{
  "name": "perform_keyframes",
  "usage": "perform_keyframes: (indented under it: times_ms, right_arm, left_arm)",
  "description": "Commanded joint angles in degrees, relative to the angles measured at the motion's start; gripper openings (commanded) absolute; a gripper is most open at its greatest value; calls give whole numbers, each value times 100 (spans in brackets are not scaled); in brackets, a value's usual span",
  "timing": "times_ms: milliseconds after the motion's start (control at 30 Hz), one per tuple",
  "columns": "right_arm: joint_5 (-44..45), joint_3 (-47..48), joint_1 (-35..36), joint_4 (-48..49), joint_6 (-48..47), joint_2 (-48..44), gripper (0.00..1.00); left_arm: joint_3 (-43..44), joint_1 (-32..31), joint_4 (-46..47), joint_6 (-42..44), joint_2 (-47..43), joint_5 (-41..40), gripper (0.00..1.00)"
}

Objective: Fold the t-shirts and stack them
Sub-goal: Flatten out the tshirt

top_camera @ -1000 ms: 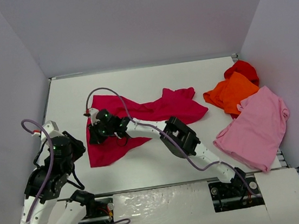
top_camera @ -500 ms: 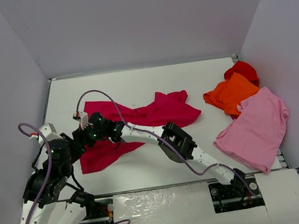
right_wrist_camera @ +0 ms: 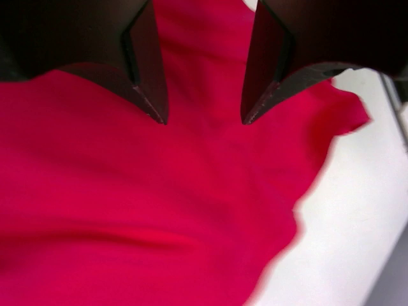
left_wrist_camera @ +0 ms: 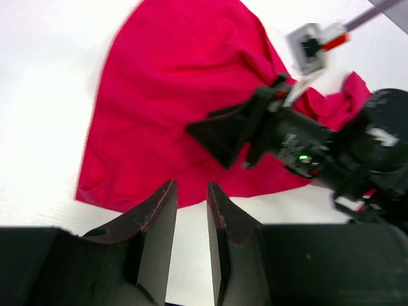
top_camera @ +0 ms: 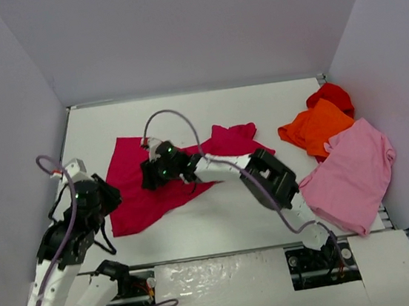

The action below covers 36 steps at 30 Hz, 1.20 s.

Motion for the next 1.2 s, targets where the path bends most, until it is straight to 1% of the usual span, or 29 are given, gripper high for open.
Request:
perform_keyframes:
  times_ms: [0,33,100,133,200,233,300,333,433,533,567,667,700,733,800,833,867,933,1167]
  right_arm:
    - [1110,-846,-1176,-87,-89,-1481,27]
    - [1351,-923,-1263,-305,-156,-1635,22]
    - [1885,-997,-1354,-793,-359,-1913,22]
    - [2305,-1038,-1385,-990,-523,-2022,23]
    - [2830,-1240,-1437,-1280,-639,-2262,18]
    - [2959,-1418,-1478,-1368,-660,-2420,14]
    - [3053,-1634,-1557,-1440,-632,-2596,3]
    - [3023,-1750,-1604,-1466,-606,-2678,1]
    - [2915,-1951,-1653,-1490,-562,-2778,0]
    - [2615,-2028,-1662,-1496,-416,-2729,0]
    - [2474,-2037,-1662,-1490,-386,-2694,1]
    - [2135,-1982,-1653,-1465,-361,-2526,16]
    - [2129,-1963,-1653,-1465,-357,-2498,18]
    - [2094,-1932,-1653,-1459,-326,-2463,23]
    - [2015,-1904,-1655,-1456,-306,-2424,29]
    - [1873,-1879,-1662,-1456,-299,-2381,36]
    - [1817,-1879,-1662,-1462,-321,-2358,38]
    - [1726,-1880,-1662,-1476,-362,-2305,40]
    - [1627,-1923,-1657,-1487,-414,-2005,40]
  left_arm:
    - [266,10,1147,-38,1321,1051,15]
    - [321,5,1276,-57,1566,1150,10]
    - [434,-4,1546,-69,2034,1227,2]
    - [476,1,1772,-69,2363,1253,0]
    - [621,-26,2048,-57,2856,1277,0]
    - [702,-32,2160,-47,3086,1343,0]
    - [914,-44,2414,-51,3637,1428,0]
    - [987,-48,2496,-73,3818,1483,0]
    - [1314,-91,2828,-87,4623,1712,0]
    - [1785,-172,2859,12,5543,1838,0]
    - [1951,-195,2829,38,5912,1915,0]
    - [2572,-275,2787,72,6571,2204,0]
    - [2722,-314,2790,70,6781,2215,0]
    - [2931,-375,2810,60,7047,2291,0]
    - [3135,-436,2820,39,7305,2359,0]
    - [3333,-498,2813,2,7552,2415,0]
    - [3418,-526,2835,-26,7714,2486,0]
    - [3520,-595,2895,-70,7911,2642,0]
    - [3535,-667,2989,-156,8217,2688,0]
